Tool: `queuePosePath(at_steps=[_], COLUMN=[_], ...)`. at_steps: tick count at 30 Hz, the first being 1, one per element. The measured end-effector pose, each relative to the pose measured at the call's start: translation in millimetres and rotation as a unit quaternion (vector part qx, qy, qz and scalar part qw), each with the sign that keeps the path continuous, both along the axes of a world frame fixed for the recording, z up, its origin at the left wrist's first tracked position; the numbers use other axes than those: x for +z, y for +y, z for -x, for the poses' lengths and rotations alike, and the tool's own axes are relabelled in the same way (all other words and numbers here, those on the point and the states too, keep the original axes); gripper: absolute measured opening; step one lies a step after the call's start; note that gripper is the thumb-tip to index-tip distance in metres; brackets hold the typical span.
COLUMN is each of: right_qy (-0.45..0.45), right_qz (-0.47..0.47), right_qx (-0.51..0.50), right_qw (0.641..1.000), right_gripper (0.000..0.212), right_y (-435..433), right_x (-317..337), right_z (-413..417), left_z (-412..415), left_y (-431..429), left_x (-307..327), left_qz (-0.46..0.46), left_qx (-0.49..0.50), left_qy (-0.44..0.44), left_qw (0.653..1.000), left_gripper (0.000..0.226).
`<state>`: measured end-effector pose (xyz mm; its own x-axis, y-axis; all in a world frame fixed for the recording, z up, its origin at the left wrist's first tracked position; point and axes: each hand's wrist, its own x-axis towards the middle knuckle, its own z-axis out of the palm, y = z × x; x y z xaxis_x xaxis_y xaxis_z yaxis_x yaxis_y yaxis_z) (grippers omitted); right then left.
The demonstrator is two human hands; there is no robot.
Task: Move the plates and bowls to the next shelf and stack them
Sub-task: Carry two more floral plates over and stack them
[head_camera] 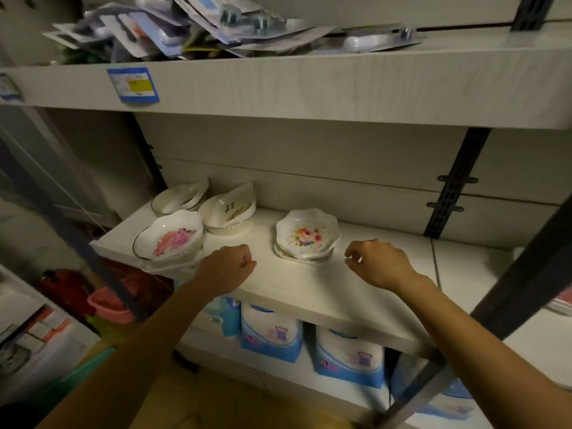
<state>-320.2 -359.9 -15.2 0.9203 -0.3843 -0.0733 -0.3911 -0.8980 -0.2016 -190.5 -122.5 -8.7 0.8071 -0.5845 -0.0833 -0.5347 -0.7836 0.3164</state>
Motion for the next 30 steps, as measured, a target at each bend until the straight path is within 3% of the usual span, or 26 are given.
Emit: queuePosePath(at_steps=[16, 23, 30], right_qy=[0.079, 0.109, 0.126], right_qz=[-0.038, -0.065, -0.047], right_qx=[-0.229, -0.300, -0.326], right_qw=[0.969, 0.946, 0.936], right_gripper=[0.055, 0.034, 0.030], right_y=[-2, 11, 12], right_x=[-39, -50, -47], right_z=[-101, -121, -129], left_z=[-112, -138, -152], left_y=[-27, -26, -29], left_x=[-23, -28, -37], left_qz=[-0.031, -0.052, -0.054], left_qx=[-0.103, -0.151, -0.173], left_qy=[0.032, 0.039, 0.057], left_qw=[0.994, 0.986, 0.982], left_gripper=[0.028, 0.031, 0.031])
